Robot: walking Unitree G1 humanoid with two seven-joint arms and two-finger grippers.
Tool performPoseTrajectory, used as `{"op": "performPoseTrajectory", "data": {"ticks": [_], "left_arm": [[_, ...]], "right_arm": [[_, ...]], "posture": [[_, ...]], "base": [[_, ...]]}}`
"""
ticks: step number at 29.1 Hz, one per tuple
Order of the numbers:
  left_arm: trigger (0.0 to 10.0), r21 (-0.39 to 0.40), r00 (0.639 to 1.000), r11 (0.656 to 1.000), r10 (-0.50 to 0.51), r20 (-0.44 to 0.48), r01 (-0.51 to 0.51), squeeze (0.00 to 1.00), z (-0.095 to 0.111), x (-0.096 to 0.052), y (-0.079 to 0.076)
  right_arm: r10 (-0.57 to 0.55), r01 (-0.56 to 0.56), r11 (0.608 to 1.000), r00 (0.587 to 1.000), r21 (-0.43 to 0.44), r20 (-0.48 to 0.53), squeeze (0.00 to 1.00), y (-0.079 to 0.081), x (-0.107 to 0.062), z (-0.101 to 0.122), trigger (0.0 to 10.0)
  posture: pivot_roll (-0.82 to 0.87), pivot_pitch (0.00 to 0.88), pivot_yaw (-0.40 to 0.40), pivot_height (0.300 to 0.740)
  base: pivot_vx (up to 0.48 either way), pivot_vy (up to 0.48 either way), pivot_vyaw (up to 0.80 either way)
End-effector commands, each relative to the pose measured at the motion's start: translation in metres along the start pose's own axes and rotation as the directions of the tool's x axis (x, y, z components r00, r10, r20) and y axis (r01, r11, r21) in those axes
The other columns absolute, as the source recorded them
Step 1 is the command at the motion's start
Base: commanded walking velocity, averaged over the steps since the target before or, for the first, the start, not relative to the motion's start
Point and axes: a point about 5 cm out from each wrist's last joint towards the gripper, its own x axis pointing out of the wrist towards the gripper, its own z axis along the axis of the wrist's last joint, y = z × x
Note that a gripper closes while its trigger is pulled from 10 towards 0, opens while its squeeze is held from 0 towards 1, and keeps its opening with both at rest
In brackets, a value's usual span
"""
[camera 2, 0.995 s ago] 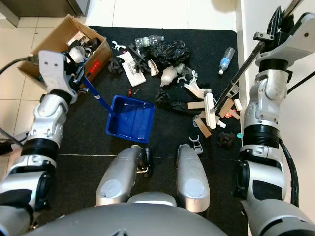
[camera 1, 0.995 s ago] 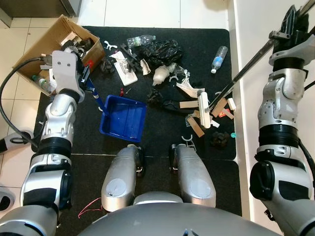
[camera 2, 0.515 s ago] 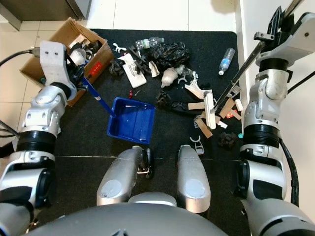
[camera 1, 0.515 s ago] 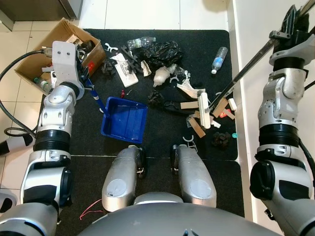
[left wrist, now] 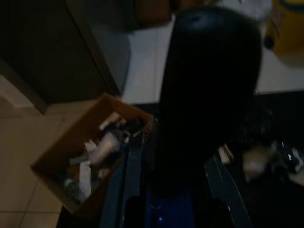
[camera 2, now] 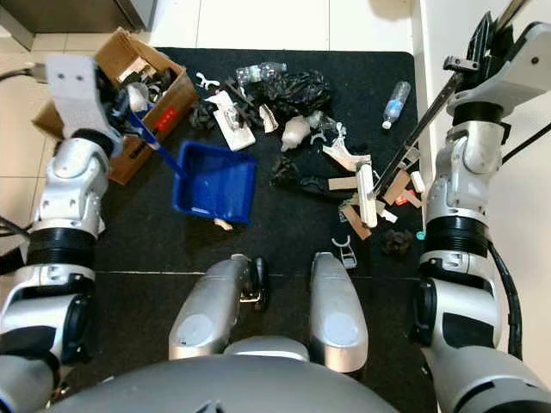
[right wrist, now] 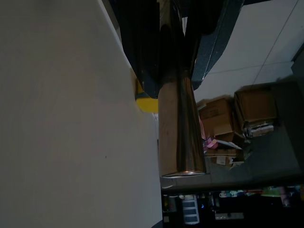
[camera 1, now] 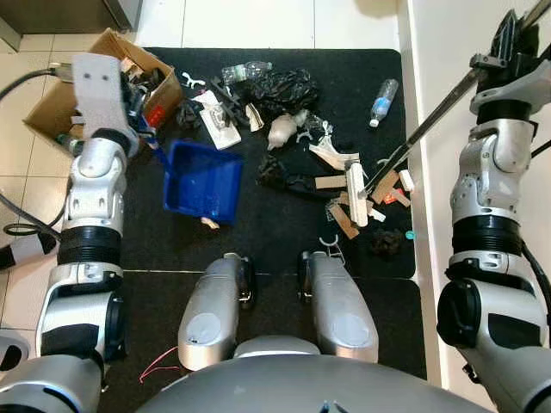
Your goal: Sweep floor
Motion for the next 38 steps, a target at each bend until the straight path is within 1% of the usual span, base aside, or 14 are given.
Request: {"op": "performPoseTrajectory", "data": {"ticks": [1,3,5,10,13,15,19,21,22,24,26,27,31,38], "left_arm": [[10.0,-0.076,0.998,0.997,-0.003,0.067,0.008,0.00,0.006,0.003,-0.001],[10.0,-0.127,0.997,0.991,-0.023,0.079,0.033,0.00,0.003,0.008,-0.004],[10.0,-0.142,0.996,0.989,-0.031,0.082,0.043,0.00,0.002,0.009,-0.006],[10.0,-0.154,0.997,0.985,-0.071,0.024,0.073,0.00,-0.006,0.020,-0.015],[10.0,-0.117,0.999,0.992,-0.048,0.012,0.049,0.00,-0.006,0.023,-0.013],[10.0,-0.101,0.999,0.994,-0.032,0.013,0.033,0.00,-0.004,0.025,-0.008],[10.0,-0.116,1.000,0.993,-0.004,0.026,0.006,0.00,0.003,0.028,0.004],[10.0,-0.138,1.000,0.990,0.013,0.019,-0.010,0.00,0.007,0.030,0.018],[10.0,-0.138,1.000,0.990,0.013,0.019,-0.010,0.00,0.007,0.030,0.018],[10.0,-0.166,1.000,0.986,0.009,-0.015,-0.012,0.00,0.009,0.031,0.030],[10.0,-0.182,0.999,0.983,-0.002,-0.032,-0.003,0.00,0.009,0.032,0.033],[10.0,-0.169,0.999,0.986,-0.007,-0.047,-0.001,0.00,0.007,0.032,0.034],[10.0,-0.151,0.996,0.988,0.003,-0.084,-0.016,0.00,0.003,0.034,0.031],[10.0,-0.111,0.989,0.993,-0.051,-0.141,0.035,0.00,-0.002,0.039,0.015]], "right_arm": [[-0.015,0.015,1.000,0.999,0.002,0.033,0.00,-0.004,0.003,0.004,10.0],[-0.018,0.018,1.000,0.999,0.003,0.027,0.00,-0.003,0.004,0.002,10.0],[-0.020,0.020,1.000,1.000,0.003,0.024,0.00,-0.002,0.005,0.001,10.0],[-0.064,0.064,0.998,0.998,-0.014,0.004,0.00,-0.005,0.012,-0.001,10.0],[-0.075,0.075,0.997,0.997,-0.019,0.007,0.00,-0.007,0.015,0.001,10.0],[-0.078,0.078,0.997,0.997,-0.028,0.008,0.00,-0.009,0.018,0.003,10.0],[-0.085,0.086,0.996,0.996,-0.038,0.019,0.00,-0.016,0.020,0.006,10.0],[-0.092,0.093,0.995,0.996,-0.047,0.022,0.00,-0.021,0.019,0.007,10.0],[-0.092,0.093,0.995,0.996,-0.047,0.022,0.00,-0.021,0.019,0.007,10.0],[-0.100,0.100,0.993,0.995,-0.057,0.014,0.00,-0.025,0.019,0.005,10.0],[-0.103,0.103,0.993,0.995,-0.060,0.008,0.00,-0.026,0.018,0.003,10.0],[-0.103,0.103,0.993,0.995,-0.063,-0.002,0.00,-0.025,0.019,0.001,10.0],[-0.094,0.092,0.994,0.995,-0.065,-0.018,0.00,-0.021,0.021,-0.002,10.0],[-0.090,0.088,0.992,0.996,-0.086,-0.016,0.00,-0.019,0.028,0.000,10.0]], "posture": [[0.02,0.147,0.040,0.740],[0.02,0.152,0.038,0.740],[0.02,0.152,0.038,0.740],[0.00,0.162,0.033,0.740],[-0.01,0.165,0.034,0.740],[-0.02,0.170,0.034,0.740],[-0.02,0.170,0.034,0.740],[-0.02,0.170,0.035,0.740],[-0.02,0.170,0.035,0.740],[0.00,0.171,0.033,0.740],[0.00,0.172,0.032,0.740],[0.00,0.173,0.032,0.740],[0.00,0.176,0.032,0.740],[-0.01,0.180,0.037,0.740]], "base": [[0.000,0.000,0.00],[0.000,0.000,0.00],[0.000,0.000,0.00],[0.000,0.000,0.00],[0.000,0.000,0.00],[0.000,0.000,0.00],[0.000,0.000,0.00],[0.000,0.000,0.00],[0.000,0.000,0.00],[0.000,0.000,0.00],[0.000,0.000,0.00],[0.000,0.000,0.00],[0.000,0.000,0.00],[0.000,0.000,0.00]]}}
